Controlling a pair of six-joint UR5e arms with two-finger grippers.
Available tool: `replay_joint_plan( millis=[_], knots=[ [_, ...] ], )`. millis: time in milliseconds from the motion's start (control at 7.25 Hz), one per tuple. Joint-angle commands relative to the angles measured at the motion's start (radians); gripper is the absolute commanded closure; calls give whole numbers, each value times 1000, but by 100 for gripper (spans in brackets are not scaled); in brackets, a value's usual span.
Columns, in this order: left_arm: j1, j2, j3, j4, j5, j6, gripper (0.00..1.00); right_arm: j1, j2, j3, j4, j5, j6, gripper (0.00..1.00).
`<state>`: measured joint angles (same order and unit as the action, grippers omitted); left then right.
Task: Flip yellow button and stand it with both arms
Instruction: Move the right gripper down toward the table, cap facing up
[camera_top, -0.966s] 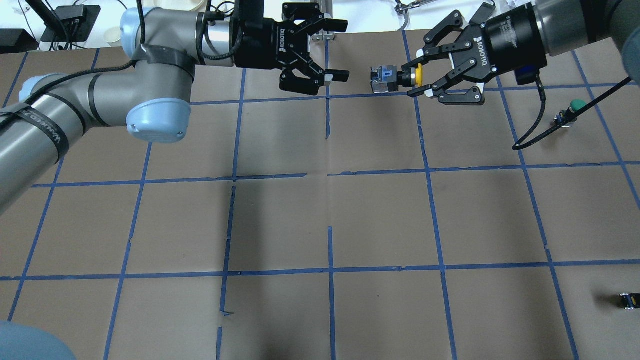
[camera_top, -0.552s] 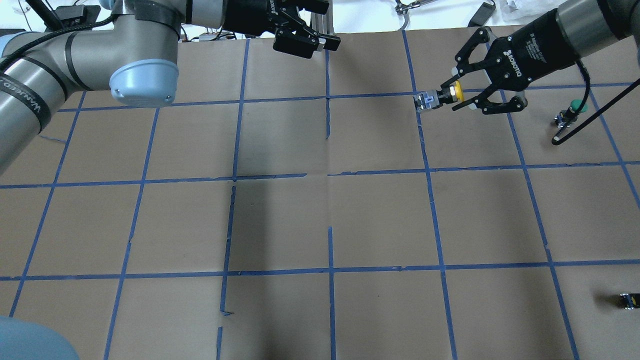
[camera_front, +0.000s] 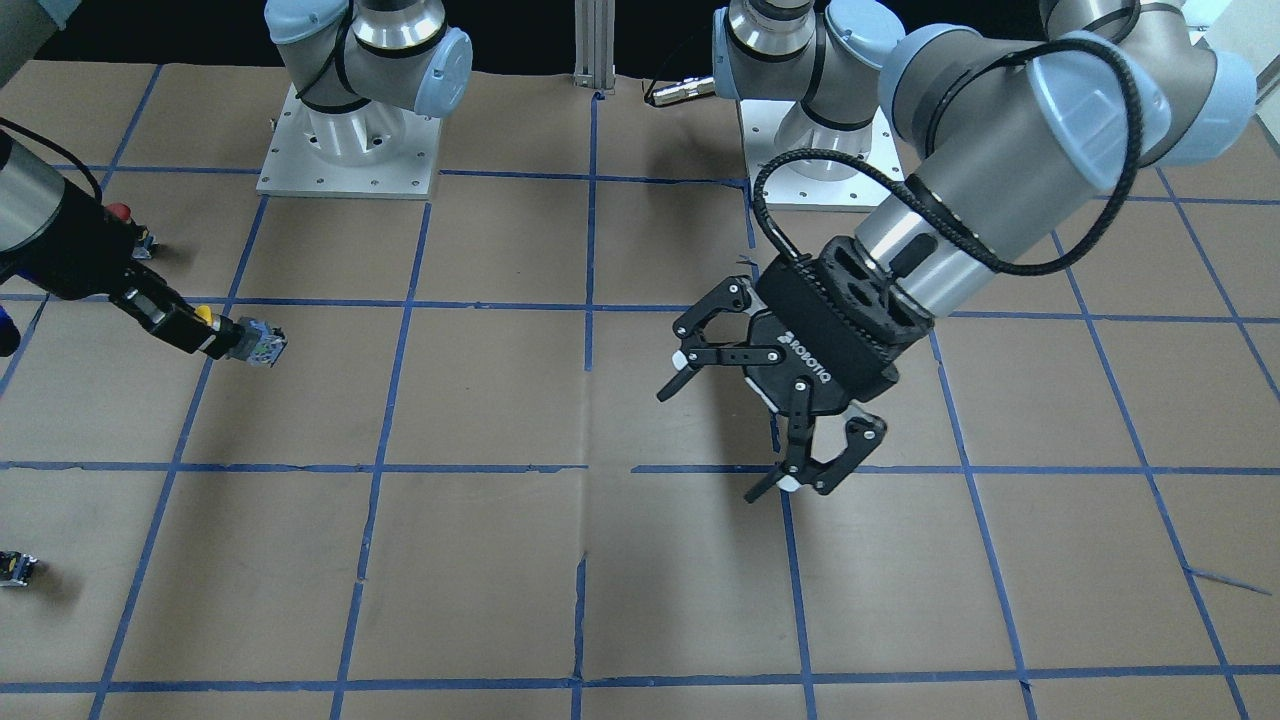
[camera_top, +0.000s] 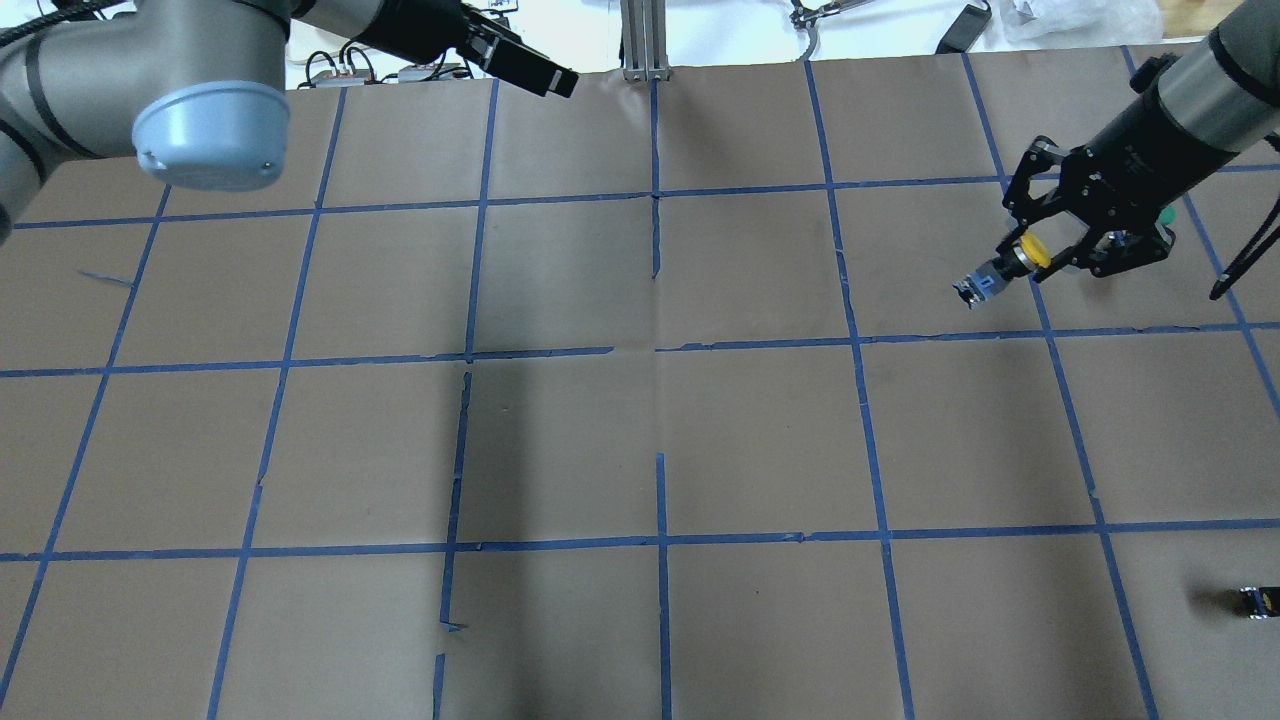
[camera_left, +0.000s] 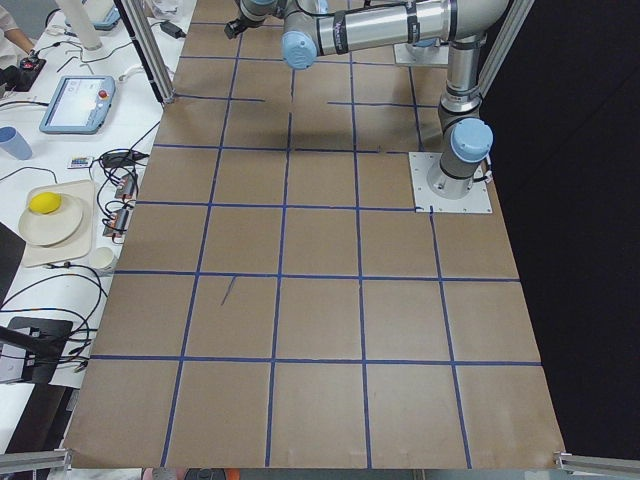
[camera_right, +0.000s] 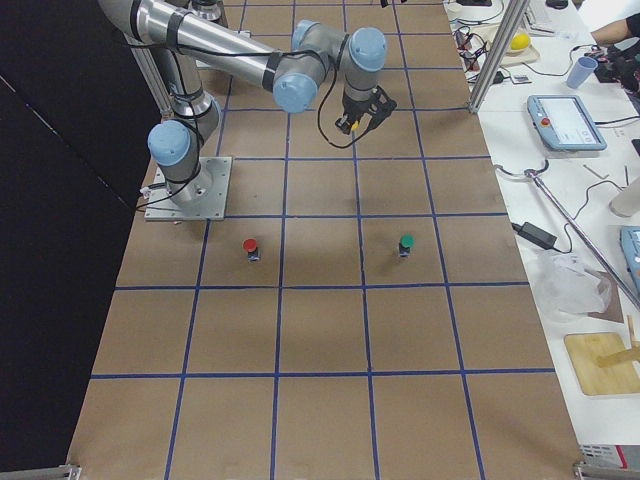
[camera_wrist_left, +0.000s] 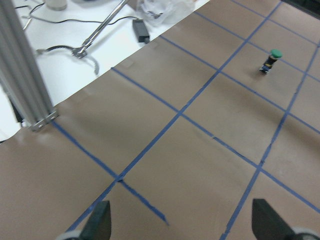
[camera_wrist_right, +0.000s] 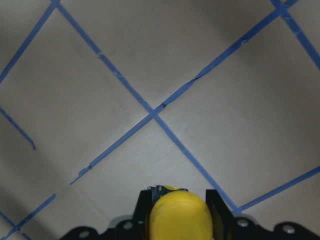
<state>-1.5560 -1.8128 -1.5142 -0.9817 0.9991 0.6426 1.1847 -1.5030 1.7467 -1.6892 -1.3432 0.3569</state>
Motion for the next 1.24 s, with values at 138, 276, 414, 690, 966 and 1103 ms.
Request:
replay_joint_plan(
  millis=[138,276,414,690,966,1103],
  knots=[
    [27,102,-23,-186,303,-159,0,-146,18,190,-307,-254,-7,95],
    [31,113,-21,-251,328,-211,0,-148,18,220,-384,-317,3,95],
    [31,127,-24,-308,437,-278,0,-154,39,221,-424,-385,14,95],
    [24,136,-18,-389,460,-459,0,-154,90,221,-532,-427,83,95],
    [31,148,-17,-492,467,-578,0,-154,141,221,-588,-494,157,94],
    [33,151,-17,-523,469,-596,0,-154,156,223,-613,-554,158,94]
  ],
)
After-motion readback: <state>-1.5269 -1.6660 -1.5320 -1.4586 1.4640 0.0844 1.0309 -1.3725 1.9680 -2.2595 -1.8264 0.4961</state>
